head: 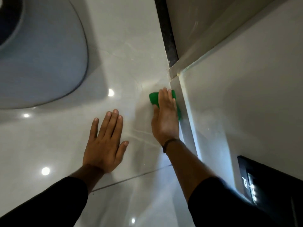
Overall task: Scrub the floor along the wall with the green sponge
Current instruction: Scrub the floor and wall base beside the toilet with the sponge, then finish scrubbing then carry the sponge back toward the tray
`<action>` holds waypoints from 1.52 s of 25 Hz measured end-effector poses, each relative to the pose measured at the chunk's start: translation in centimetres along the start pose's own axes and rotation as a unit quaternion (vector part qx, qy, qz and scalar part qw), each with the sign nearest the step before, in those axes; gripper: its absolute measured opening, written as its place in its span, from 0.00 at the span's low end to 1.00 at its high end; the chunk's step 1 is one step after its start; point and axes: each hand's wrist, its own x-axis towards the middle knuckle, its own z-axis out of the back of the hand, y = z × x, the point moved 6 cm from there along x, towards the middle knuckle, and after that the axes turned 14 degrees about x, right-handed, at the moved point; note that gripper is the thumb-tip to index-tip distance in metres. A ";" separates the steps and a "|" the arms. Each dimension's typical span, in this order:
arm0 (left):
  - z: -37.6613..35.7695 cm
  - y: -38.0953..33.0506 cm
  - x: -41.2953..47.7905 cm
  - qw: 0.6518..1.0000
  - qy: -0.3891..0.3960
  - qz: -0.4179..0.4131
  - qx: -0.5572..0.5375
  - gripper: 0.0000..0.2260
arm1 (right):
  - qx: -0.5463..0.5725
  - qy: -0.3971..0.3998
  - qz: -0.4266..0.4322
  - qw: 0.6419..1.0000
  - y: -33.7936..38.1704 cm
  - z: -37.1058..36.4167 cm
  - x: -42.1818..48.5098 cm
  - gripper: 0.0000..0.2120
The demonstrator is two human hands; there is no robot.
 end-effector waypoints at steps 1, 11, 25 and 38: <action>0.0 0.2 0.0 1.000 -0.003 0.001 -0.001 0.37 | 0.010 0.004 -0.009 1.000 -0.9 0.5 -2.5 0.26; 0.4 0.1 -0.2 1.000 -0.021 0.004 -0.002 0.37 | 0.039 0.019 -0.047 0.998 -4.3 1.3 -8.8 0.26; 3.5 0.3 -2.4 0.998 0.058 -0.014 -0.015 0.36 | 0.093 0.030 -0.211 0.972 -13.9 4.5 -32.0 0.26; 32.4 10.2 -16.9 0.979 0.182 0.083 0.043 0.35 | 0.119 0.103 -0.128 0.979 17.6 9.7 -29.9 0.25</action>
